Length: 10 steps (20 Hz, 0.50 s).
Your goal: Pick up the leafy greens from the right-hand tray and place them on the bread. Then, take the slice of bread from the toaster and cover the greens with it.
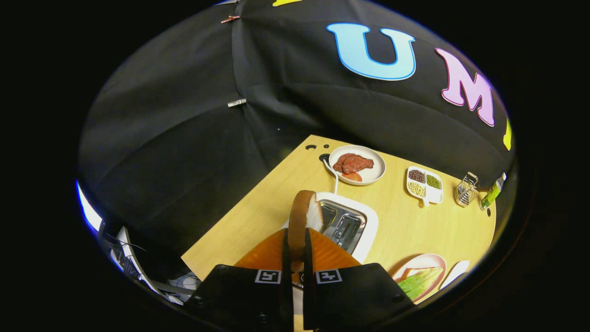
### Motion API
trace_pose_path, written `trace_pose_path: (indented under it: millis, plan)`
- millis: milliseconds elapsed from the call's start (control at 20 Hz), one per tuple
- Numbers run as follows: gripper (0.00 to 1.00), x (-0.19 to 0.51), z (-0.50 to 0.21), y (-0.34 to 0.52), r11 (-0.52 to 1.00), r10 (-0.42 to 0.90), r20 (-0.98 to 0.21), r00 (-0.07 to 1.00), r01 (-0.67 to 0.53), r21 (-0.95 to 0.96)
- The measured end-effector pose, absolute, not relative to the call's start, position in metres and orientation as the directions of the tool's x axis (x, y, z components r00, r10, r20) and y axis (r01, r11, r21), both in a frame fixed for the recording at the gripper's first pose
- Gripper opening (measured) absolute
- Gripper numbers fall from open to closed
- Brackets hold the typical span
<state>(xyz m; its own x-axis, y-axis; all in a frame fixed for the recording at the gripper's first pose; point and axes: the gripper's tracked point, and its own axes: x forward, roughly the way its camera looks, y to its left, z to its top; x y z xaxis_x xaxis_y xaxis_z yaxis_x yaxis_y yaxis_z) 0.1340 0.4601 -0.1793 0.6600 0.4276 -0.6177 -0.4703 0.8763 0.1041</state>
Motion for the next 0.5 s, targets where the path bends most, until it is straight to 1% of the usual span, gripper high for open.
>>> trace_pose_path:
  millis: [200, 500]
  plan:
    - [0.13, 0.139, -0.151, 0.443, 0.882, 0.441, -0.580, 0.685, -0.449, 0.141]
    - [0.13, 0.152, -0.118, 0.388, 0.906, 0.421, -0.526, 0.739, -0.369, 0.206]
